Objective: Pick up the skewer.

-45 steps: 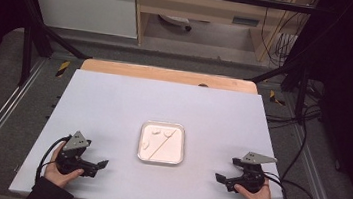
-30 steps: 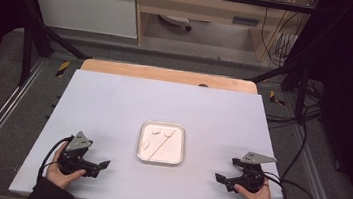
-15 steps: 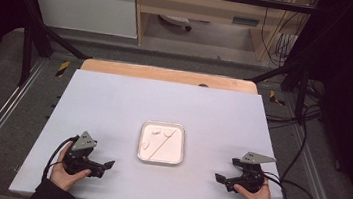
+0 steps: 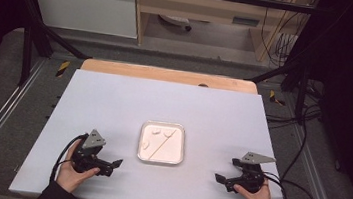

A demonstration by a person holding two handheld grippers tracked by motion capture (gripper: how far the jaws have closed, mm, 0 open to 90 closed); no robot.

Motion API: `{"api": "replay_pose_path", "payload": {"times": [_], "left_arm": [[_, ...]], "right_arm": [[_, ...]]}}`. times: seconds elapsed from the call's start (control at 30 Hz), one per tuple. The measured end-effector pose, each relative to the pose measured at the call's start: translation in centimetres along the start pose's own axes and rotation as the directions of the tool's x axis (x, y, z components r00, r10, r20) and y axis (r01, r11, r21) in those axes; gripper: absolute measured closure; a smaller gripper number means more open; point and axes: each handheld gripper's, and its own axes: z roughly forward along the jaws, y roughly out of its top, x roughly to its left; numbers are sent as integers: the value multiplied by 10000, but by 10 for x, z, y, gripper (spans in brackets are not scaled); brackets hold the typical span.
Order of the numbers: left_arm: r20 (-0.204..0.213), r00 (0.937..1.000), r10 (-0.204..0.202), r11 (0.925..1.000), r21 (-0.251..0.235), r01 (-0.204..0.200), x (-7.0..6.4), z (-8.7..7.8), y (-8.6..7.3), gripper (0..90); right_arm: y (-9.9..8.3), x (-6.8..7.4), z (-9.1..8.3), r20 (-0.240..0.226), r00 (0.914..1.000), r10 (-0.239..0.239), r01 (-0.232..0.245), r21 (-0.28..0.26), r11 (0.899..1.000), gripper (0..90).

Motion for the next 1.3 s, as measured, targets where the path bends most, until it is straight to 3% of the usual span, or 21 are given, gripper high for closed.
{"api": "replay_pose_path", "payload": {"times": [0.83, 1.3], "left_arm": [[65, 9994, 349, 9989, 312, -351, -33, 32, 45, 31], [28, 9998, 182, 9979, 627, -184, -51, 58, 69, 129]], "right_arm": [[0, 0, 0, -18, 10000, -57, 57, 27, 10000, 15], [0, 0, 0, -44, 10000, -67, 67, 29, 10000, 15]]}}
